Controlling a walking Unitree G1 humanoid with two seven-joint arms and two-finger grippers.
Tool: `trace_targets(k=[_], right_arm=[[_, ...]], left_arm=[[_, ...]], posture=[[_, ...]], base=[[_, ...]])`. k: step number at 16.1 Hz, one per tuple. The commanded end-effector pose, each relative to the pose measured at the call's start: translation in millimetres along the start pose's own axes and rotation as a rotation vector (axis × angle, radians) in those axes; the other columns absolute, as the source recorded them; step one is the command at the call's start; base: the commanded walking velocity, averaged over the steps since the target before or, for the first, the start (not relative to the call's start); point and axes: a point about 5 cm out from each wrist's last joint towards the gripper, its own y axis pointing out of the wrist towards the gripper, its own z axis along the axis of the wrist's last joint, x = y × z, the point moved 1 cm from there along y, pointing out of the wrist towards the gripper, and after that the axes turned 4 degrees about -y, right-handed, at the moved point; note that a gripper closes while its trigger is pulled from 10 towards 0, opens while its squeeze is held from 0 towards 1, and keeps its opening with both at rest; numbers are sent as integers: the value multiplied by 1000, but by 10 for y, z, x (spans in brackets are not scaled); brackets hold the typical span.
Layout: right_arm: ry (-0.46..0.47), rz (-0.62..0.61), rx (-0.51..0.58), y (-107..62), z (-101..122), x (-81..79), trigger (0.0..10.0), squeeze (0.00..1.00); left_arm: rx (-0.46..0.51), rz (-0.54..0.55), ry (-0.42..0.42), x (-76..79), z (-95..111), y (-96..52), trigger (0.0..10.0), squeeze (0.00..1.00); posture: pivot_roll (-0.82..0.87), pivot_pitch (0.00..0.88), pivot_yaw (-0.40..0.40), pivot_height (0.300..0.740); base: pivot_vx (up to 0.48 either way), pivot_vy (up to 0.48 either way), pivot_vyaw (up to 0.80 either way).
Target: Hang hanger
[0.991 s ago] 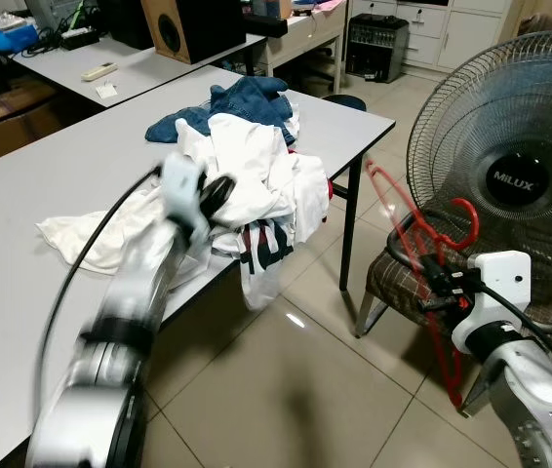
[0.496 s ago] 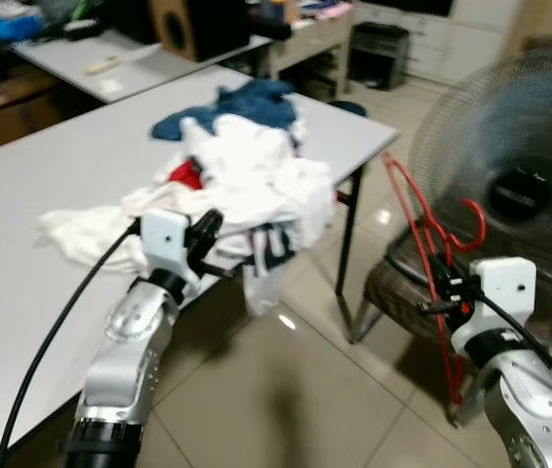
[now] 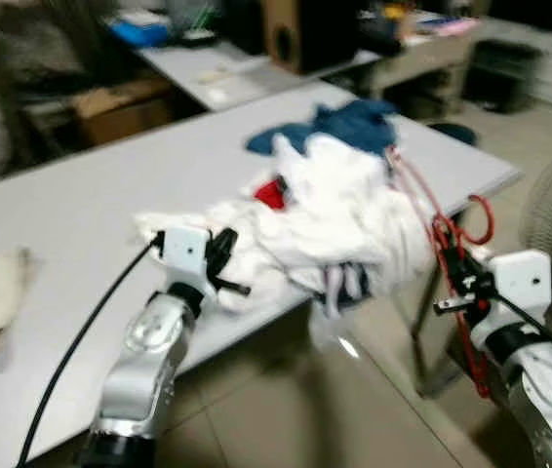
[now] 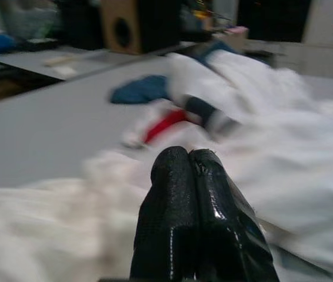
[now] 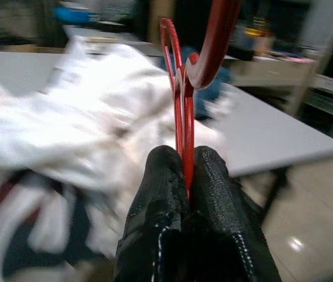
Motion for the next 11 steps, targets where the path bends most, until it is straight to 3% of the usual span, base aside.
trace_targets(k=[1, 5, 7, 9, 10, 11], right_arm=[[24, 33, 28, 16, 57, -44, 10000, 0], [28, 44, 41, 18, 77, 2, 10000, 0], [31, 61, 40, 7, 91, 34, 10000, 0], [38, 80, 38, -21, 98, 64, 10000, 0], [40, 97, 33, -53, 96, 82, 10000, 0], [39, 114, 23, -89, 89, 106, 10000, 0]], left_arm=[[-4, 29, 12, -79, 25, -18, 10000, 0], [-23, -8, 18, -54, -5, 15, 10000, 0], [-69, -108, 56, -9, -80, 55, 10000, 0], [-51, -207, 28, 14, -59, 80, 10000, 0], [-80, -305, 3, 49, -61, 97, 10000, 1000], [-116, -398, 22, 91, -67, 118, 10000, 1000]], posture=[[-119, 0, 67, 740], [-128, 0, 56, 740], [-139, 0, 56, 740], [-149, 0, 57, 740], [-158, 0, 58, 740], [-161, 0, 59, 740]], base=[[416, 0, 0], [403, 0, 0], [0, 0, 0], [0, 0, 0], [0, 0, 0], [0, 0, 0]])
